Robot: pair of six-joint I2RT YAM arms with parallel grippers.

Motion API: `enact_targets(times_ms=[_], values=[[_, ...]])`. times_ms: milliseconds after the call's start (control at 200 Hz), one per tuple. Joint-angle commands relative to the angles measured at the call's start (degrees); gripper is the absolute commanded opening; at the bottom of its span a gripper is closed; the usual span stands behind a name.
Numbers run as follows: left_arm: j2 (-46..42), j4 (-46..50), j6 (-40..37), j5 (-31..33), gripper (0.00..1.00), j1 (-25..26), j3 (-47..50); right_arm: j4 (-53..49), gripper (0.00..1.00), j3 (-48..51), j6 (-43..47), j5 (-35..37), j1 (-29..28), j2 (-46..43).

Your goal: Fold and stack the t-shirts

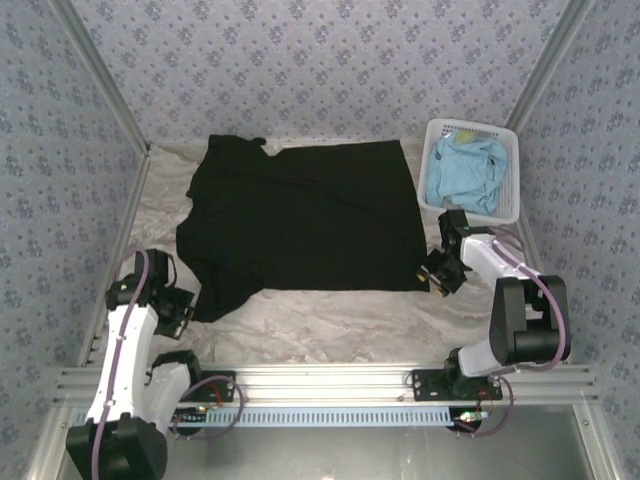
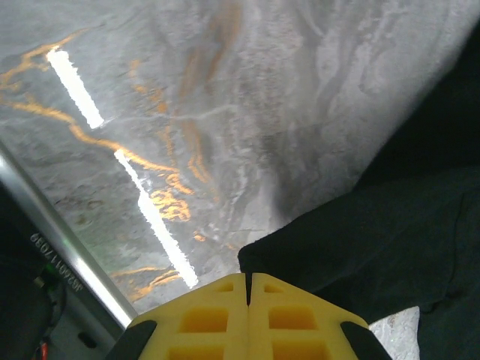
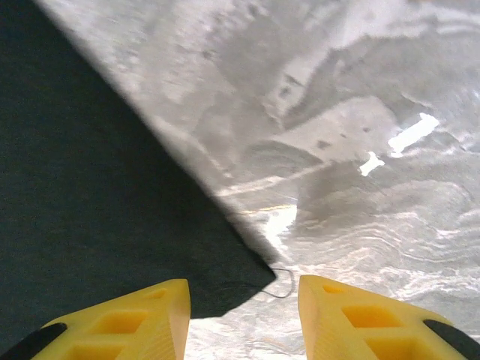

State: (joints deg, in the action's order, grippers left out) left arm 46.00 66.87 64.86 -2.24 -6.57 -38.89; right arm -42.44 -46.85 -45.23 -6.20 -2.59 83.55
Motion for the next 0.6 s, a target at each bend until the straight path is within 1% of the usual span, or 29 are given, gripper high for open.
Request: enact_targets(times_ms=[0,75,150,320,390,545,595], values=[[-1.7,5.5,4.7,1.6,0.0,0.5,1.0,-0.2,0.44,1.9,-2.8,0.8,0.3,0.2],[-2.7,6.2,5.7,1.5,0.0,0.5,1.4,2.2,0.44,3.5,-3.5,-0.8,0.4,0.8],[-3.5,6.2,6.4,0.9,0.0,0.6,2.1,4.5,0.38,4.2,-3.7,-2.0,0.4,1.7],[-4.0,6.6,7.0,0.6,0.0,0.9,1.9,6.4,0.28,4.7,-4.4,-1.7,0.4,3.0],[-4.5,6.6,7.4,0.7,0.0,0.9,1.9,7.5,0.23,4.7,-4.5,-1.5,0.4,3.9],[-6.1,8.6,9.1,1.7,0.0,1.0,0.2,9.8,0.01,2.9,-4.0,0.0,-0.2,3.7],[-7.0,10.1,10.1,2.3,0.0,0.9,-0.6,9.3,0.0,2.6,-3.8,0.6,-0.7,2.7]])
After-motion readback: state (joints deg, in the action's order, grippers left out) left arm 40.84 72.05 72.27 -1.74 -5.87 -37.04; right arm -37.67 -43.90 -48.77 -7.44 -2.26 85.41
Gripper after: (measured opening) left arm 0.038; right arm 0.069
